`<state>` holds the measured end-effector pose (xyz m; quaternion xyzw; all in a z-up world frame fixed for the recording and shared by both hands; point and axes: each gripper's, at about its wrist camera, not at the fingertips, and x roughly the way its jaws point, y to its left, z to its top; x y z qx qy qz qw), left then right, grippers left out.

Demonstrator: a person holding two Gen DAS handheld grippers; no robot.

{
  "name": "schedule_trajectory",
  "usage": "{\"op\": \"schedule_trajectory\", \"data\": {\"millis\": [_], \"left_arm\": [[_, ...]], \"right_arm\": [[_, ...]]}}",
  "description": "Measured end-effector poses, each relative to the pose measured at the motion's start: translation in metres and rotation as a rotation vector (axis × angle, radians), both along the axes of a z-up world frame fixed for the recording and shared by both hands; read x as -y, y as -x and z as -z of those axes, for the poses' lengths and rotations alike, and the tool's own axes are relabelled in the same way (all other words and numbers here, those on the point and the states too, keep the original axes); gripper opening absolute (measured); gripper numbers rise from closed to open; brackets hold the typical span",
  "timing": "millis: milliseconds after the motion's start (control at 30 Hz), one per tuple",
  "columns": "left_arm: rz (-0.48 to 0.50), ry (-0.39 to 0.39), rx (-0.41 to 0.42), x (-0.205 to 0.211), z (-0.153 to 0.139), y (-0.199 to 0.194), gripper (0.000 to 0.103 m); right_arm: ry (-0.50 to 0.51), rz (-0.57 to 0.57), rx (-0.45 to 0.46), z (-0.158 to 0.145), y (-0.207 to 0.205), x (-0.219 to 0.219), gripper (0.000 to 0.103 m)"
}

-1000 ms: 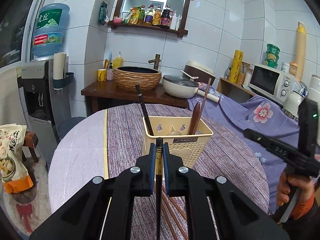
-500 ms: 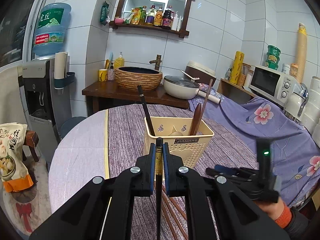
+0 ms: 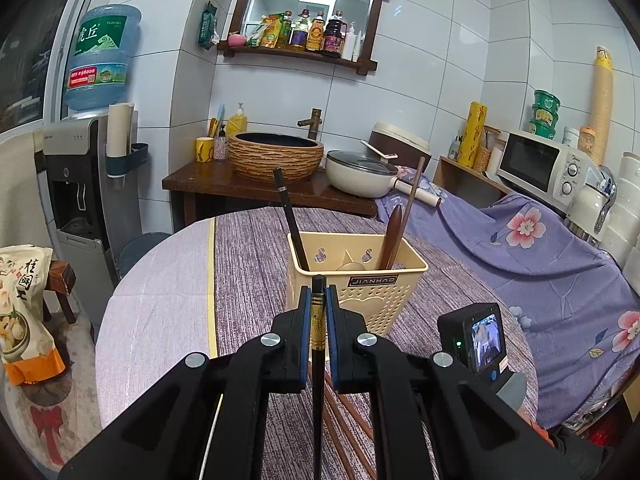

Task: Organize utensils
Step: 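Lower the right tool and grasp another brown chopstick while the left tool holds the gold-tipped chopstick, then lift the brown chopstick with the right tool over the basket while the left tool holds its chopstick above it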

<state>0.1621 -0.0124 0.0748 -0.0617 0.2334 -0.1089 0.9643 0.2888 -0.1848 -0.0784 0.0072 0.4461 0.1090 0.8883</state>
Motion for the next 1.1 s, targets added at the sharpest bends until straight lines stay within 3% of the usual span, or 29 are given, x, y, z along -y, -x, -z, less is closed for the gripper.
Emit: {"op": "schedule_trajectory", "data": {"millis": [133,467,533,600,733,933,1033,1100], "left_arm": [[0.003,-0.001,0.001,0.001,0.001,0.0,0.007],[0.006,0.007,-0.003,0.002,0.003,0.001,0.007],[0.005,0.012,-0.007,0.002,0.005,0.002,0.007],[0.003,0.016,-0.013,0.002,0.006,0.002,0.007],[-0.001,0.017,-0.018,0.001,0.005,0.002,0.007],[0.003,0.018,-0.017,0.002,0.004,0.002,0.007],[0.009,0.015,-0.016,0.004,0.004,0.002,0.007],[0.012,0.013,-0.016,0.006,0.004,0.002,0.007]], "right_arm": [[0.002,-0.022,-0.016,0.0,0.01,0.01,0.009],[-0.005,-0.106,-0.076,-0.002,0.081,0.042,0.009],[0.01,-0.123,-0.056,-0.003,0.084,0.038,0.015],[0.009,-0.109,-0.027,-0.005,0.079,0.038,0.039],[-0.009,-0.061,0.006,-0.013,0.05,0.034,0.04],[0.013,-0.001,-0.023,-0.008,0.001,0.023,0.039],[0.021,0.018,-0.037,-0.002,-0.014,0.02,0.036],[0.042,0.027,-0.029,-0.002,-0.022,0.016,0.028]]}}
